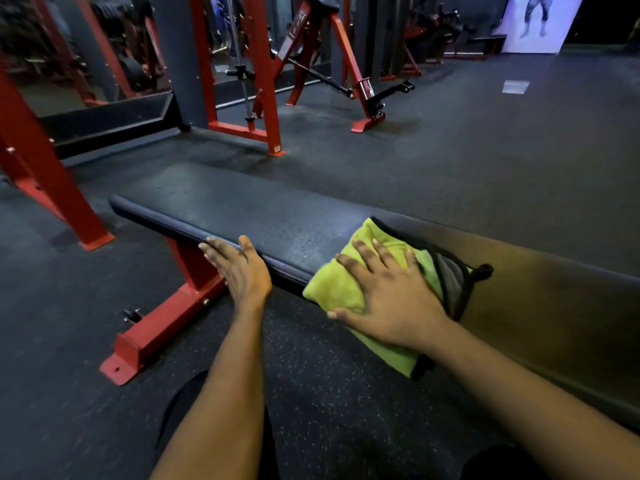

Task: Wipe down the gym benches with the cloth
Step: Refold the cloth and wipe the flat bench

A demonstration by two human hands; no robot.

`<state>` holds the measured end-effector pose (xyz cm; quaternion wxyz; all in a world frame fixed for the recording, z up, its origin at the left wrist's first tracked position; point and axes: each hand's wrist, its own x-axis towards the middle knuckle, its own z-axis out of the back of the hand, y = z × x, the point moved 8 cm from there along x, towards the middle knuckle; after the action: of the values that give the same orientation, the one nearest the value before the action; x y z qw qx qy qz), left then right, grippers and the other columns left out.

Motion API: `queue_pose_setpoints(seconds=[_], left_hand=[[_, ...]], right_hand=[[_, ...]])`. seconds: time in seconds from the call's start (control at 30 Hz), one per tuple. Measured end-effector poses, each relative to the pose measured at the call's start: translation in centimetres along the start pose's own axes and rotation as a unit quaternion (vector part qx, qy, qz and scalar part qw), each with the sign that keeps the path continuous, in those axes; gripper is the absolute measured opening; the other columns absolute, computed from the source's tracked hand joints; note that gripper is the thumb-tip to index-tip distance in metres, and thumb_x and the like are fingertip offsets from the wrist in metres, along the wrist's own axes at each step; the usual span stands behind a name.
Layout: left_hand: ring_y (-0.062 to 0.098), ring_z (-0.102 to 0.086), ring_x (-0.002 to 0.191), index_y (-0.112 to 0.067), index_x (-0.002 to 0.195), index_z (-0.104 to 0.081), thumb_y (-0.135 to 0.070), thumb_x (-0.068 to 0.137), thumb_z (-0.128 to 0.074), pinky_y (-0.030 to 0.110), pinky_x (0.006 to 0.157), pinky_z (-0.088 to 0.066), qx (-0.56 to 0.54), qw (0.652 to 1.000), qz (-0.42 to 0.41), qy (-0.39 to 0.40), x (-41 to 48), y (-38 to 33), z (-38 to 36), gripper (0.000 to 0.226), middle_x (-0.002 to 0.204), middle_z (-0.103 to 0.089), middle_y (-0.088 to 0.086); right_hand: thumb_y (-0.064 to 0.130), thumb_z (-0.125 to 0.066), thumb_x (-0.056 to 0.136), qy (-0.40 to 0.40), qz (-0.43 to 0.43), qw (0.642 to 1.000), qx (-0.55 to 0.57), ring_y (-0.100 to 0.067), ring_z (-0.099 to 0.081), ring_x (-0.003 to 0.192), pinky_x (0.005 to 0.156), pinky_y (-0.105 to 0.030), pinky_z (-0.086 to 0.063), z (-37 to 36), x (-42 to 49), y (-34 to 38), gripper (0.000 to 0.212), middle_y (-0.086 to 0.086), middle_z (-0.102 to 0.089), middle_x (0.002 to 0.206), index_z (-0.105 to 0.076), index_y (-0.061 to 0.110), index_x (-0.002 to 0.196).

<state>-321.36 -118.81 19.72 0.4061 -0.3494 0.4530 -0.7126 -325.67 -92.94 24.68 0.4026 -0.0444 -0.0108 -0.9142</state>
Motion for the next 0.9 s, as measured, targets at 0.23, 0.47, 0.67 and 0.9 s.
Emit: queue_pose_setpoints(seconds=[0.23, 0.47, 0.67, 0.9], left_hand=[[0.029, 0.01, 0.15, 0.0, 0.153, 0.008, -0.038, 0.106, -0.026, 0.037, 0.12, 0.005, 0.01, 1.0, -0.008, 0.01, 0.1, 0.4, -0.2, 0.069, 0.161, 0.017, 0.018], [0.027, 0.002, 0.151, -0.001, 0.154, 0.001, -0.042, 0.105, -0.021, 0.042, 0.122, -0.003, 0.019, 1.0, 0.014, -0.007, 0.0, -0.3, 0.9, 0.067, 0.163, 0.009, 0.017], [0.033, 0.003, 0.15, 0.005, 0.153, 0.002, -0.04, 0.105, -0.025, 0.034, 0.119, 0.0, -0.009, 0.997, 0.05, -0.064, -0.3, -1.9, 0.1, 0.071, 0.162, 0.009, 0.021], [0.036, 0.002, 0.149, 0.006, 0.152, 0.0, -0.038, 0.105, -0.027, 0.037, 0.12, -0.001, -0.002, 0.997, 0.036, -0.073, -0.6, -1.7, 0.2, 0.07, 0.161, 0.008, 0.024]], right_hand=[[0.085, -0.015, 0.085, 0.031, -0.036, 0.998, 0.044, -0.032, 0.007, 0.152, 0.116, -0.066, 0.001, -0.6, 5.4, 1.9, 0.087, -0.001, 0.0, 0.167, -0.012, 0.036, 0.157], [0.079, -0.016, 0.09, -0.004, -0.043, 0.996, 0.074, -0.019, 0.0, 0.153, 0.118, -0.062, -0.003, -0.1, 3.4, -0.2, 0.076, 0.01, -0.003, 0.166, -0.019, 0.039, 0.154], [0.076, -0.023, 0.091, 0.057, -0.166, 0.981, 0.085, -0.02, 0.0, 0.153, 0.114, -0.068, -0.002, -0.4, 7.1, -10.1, 0.075, 0.011, -0.001, 0.166, -0.019, 0.038, 0.155], [0.079, -0.013, 0.089, 0.067, -0.18, 0.978, 0.085, -0.026, -0.005, 0.153, 0.119, -0.06, -0.004, -0.8, 10.0, -10.5, 0.083, 0.002, -0.003, 0.167, -0.019, 0.031, 0.157]])
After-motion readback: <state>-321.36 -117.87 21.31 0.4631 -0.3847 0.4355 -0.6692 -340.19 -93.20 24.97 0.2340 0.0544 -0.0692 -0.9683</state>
